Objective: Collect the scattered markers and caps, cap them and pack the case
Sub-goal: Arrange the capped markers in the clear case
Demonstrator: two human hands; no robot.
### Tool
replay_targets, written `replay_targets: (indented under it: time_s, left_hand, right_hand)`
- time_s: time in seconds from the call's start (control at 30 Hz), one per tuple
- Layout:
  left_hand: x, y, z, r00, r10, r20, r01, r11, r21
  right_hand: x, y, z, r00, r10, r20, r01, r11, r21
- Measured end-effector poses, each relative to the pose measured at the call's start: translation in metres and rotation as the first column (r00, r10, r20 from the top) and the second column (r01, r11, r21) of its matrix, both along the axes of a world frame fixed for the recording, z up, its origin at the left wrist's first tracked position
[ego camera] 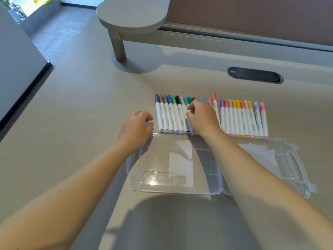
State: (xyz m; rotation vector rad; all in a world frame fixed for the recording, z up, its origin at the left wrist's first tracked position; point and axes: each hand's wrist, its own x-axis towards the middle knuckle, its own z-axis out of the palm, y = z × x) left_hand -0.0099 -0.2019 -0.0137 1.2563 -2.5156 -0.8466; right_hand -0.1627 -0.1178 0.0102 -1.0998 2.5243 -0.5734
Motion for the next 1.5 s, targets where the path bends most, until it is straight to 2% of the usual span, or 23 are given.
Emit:
replay_targets:
  time_s: [0.33, 0.43, 0.53, 0.6, 0.7, 0.77, 0.83, 0.93, 1.13, 1.5]
  left_hand:
    - [0.026, -0.012, -0.011, 0.999, -0.03, -0.038, 0.032, 0.998, 0.055]
    - [0.039, -0.01, -0.009, 0.998, -0.015, -0.057, 0.017, 0.999, 0.027]
    - [0.051, -0.007, -0.005, 0.998, -0.008, -0.058, 0.009, 1.0, 0.018]
    - [0.06, -0.004, -0.003, 0.998, -0.009, -0.06, 0.011, 1.0, 0.027]
    - [0.072, 0.004, 0.0, 0.999, -0.028, -0.041, 0.03, 0.998, 0.052]
    - [0.079, 0.011, 0.0, 0.999, -0.048, -0.015, 0.049, 0.996, 0.077]
    - [0.085, 0.018, 0.001, 0.997, -0.074, -0.001, 0.074, 0.991, 0.11]
    - [0.089, 0.025, 0.003, 0.992, -0.129, 0.01, 0.126, 0.982, 0.143]
    - [0.094, 0.032, 0.003, 0.979, -0.197, 0.047, 0.186, 0.965, 0.184]
    - [0.086, 0.03, 0.006, 0.943, -0.297, 0.149, 0.269, 0.946, 0.18]
  right_hand:
    - [0.018, -0.037, -0.009, 0.976, 0.087, -0.197, -0.027, 0.957, 0.288]
    - [0.024, -0.038, -0.003, 0.966, 0.1, -0.24, -0.023, 0.953, 0.303]
    - [0.025, -0.036, 0.011, 0.966, 0.068, -0.25, -0.021, 0.982, 0.186]
    - [0.024, -0.034, 0.02, 0.979, 0.06, -0.192, -0.057, 0.998, 0.024]
    - [0.032, -0.027, 0.034, 0.996, 0.092, -0.015, -0.093, 0.984, -0.155]
    - [0.039, -0.021, 0.037, 0.977, 0.121, 0.175, -0.086, 0.977, -0.196]
    - [0.048, -0.012, 0.034, 0.9, 0.127, 0.416, -0.039, 0.976, -0.214]
    - [0.063, 0.0, 0.022, 0.804, 0.124, 0.581, -0.025, 0.984, -0.175]
    - [0.088, 0.003, 0.0, 0.755, 0.134, 0.642, -0.027, 0.984, -0.174]
    - [0.097, 0.0, -0.008, 0.814, 0.144, 0.563, -0.072, 0.986, -0.148]
